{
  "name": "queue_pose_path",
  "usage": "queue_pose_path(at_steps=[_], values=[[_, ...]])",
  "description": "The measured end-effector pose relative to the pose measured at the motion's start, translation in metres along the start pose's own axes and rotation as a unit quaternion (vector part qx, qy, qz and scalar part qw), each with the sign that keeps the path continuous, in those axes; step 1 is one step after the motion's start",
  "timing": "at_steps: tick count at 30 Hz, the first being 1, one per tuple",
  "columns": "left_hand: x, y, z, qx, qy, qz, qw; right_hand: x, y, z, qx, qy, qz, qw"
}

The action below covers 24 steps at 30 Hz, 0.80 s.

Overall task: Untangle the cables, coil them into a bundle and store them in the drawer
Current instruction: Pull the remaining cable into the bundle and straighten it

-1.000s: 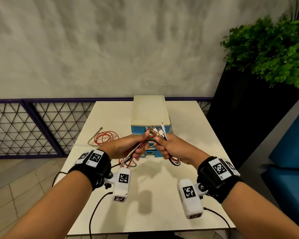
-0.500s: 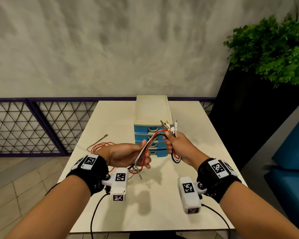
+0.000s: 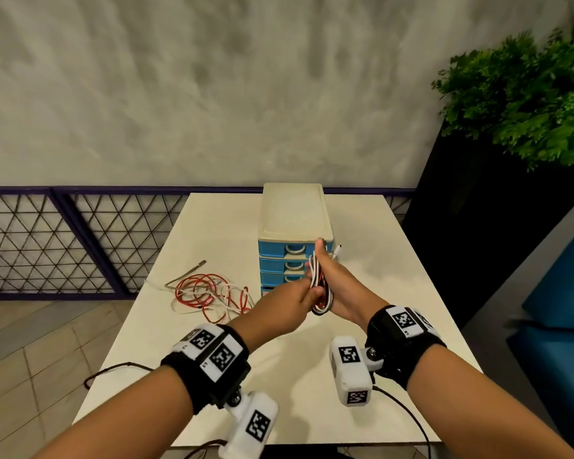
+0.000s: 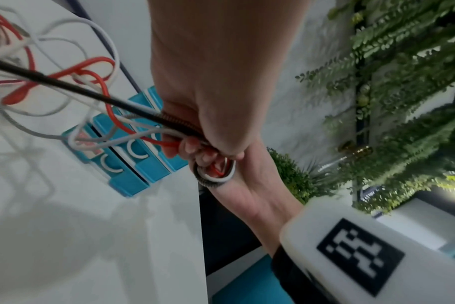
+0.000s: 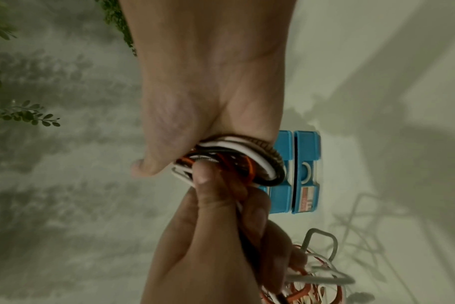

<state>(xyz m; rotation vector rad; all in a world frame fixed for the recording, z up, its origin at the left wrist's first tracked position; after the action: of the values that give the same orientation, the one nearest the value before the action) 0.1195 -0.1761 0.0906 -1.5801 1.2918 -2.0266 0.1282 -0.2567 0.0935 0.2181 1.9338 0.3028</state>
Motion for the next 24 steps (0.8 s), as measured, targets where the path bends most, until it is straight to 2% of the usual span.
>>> queue_pose_path(at_steps=[5, 8, 11, 13, 15, 19, 21, 24], values=[[0.01, 0.002, -0.001, -0.011, -0.003, 0.095, 0.995, 0.01, -0.006, 0.004, 0.005, -0.018, -0.065, 0.998], [0.013, 0.004, 0.0, -0.031, 0.005, 0.054, 0.998, 0.01, -0.01, 0.009, 0.046, -0.048, -0.138, 0.988], [0.008, 0.009, -0.001, -0.113, -0.018, -0.029, 0.993, 0.008, -0.015, 0.013, 0.076, -0.064, -0.186, 0.977], [0.003, 0.012, -0.004, -0.177, -0.023, -0.057, 0.982, 0.004, -0.017, 0.014, 0.085, -0.075, -0.143, 0.983], [-0.003, 0.015, -0.007, -0.205, -0.015, -0.068, 0.976, 0.001, -0.017, 0.015, 0.086, -0.072, -0.049, 0.992], [-0.009, 0.024, -0.01, -0.191, 0.007, -0.095, 0.977, -0.004, -0.005, 0.011, 0.064, -0.076, 0.112, 0.989], [-0.014, 0.027, -0.013, -0.183, 0.009, -0.13, 0.975, -0.008, -0.002, 0.007, 0.067, -0.085, 0.143, 0.984], [-0.025, 0.032, -0.023, -0.187, 0.007, -0.136, 0.973, -0.017, -0.009, 0.005, 0.108, -0.106, 0.129, 0.98]])
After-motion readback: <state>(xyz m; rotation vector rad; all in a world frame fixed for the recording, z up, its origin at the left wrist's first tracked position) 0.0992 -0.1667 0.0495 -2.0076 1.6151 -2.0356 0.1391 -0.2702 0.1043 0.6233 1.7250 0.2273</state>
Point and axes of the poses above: each hand's wrist, its own z-axis towards the middle knuckle, its own y-axis out of the palm, x = y × z, the point moved 7 cm from there along z, towards the middle knuckle, and after that the axes turned 3 degrees about x, right-handed, at the moved point
